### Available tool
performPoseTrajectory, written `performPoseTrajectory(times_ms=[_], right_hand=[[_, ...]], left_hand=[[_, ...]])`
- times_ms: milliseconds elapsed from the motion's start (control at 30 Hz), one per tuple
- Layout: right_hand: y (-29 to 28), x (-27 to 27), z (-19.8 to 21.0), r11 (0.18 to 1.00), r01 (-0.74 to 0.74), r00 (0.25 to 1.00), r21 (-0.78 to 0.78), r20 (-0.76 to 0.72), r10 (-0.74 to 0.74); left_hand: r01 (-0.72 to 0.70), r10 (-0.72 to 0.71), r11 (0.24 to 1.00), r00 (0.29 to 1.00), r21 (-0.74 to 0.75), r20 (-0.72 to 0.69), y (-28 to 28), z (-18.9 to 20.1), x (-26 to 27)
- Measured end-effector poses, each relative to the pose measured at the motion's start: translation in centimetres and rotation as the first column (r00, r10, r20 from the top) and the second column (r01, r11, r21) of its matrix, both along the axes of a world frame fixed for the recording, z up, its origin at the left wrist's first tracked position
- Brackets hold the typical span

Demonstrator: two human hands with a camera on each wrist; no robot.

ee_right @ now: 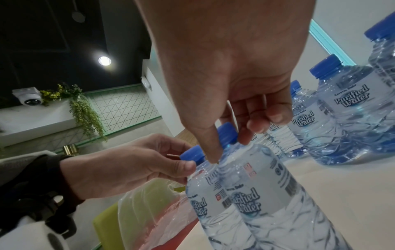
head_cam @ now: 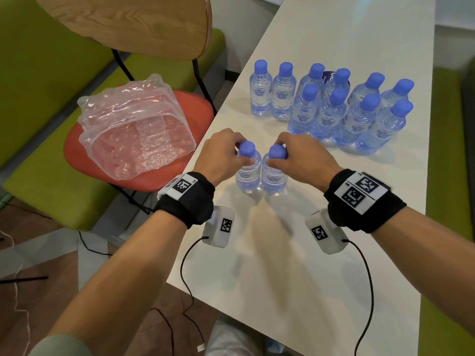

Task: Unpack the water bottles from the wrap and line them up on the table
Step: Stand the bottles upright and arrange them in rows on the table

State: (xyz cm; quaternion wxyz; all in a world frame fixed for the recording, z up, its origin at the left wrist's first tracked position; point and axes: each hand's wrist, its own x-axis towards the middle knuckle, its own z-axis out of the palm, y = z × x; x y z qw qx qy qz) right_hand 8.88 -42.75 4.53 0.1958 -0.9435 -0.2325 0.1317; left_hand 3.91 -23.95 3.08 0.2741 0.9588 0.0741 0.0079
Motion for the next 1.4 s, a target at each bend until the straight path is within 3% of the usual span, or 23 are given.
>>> performPoseTrajectory(times_ms=[833, 1067, 1167, 1300, 1400], right_hand=[[4.3, 13.9, -1.3, 0.976, 0.157, 0.978, 0.148, 0.113, -0.175], [4.5, 13.9, -1.8, 0.970, 0.217, 0.960, 0.114, 0.156, -0.233], [3.8, 12.9, -1.5, 0.960, 0.197, 0.964, 0.201, 0.138, -0.227], [1.0, 10.6, -1.7, 0.939, 0.187, 0.964, 0.289, 0.128, -0.231], [-2.2, 9.1, -3.5, 0.943, 0.227, 0.968, 0.244, 0.046, -0.245]], left_hand=[[0.005, -0.006, 1.000, 0.999, 0.029, 0.033, 3.0, -0.3, 17.0], [-0.023, 0.027, 0.998, 0.997, -0.063, 0.072, 3.0, -1.0, 17.5], [-0.057, 0.070, 0.983, 0.995, -0.174, 0.068, 3.4, -1.6, 17.0], [-0.050, 0.063, 0.973, 0.997, -0.224, 0.050, 3.4, -2.8, 16.2], [-0.092, 0.114, 0.970, 0.989, -0.223, 0.089, 3.1, -3.1, 16.2]])
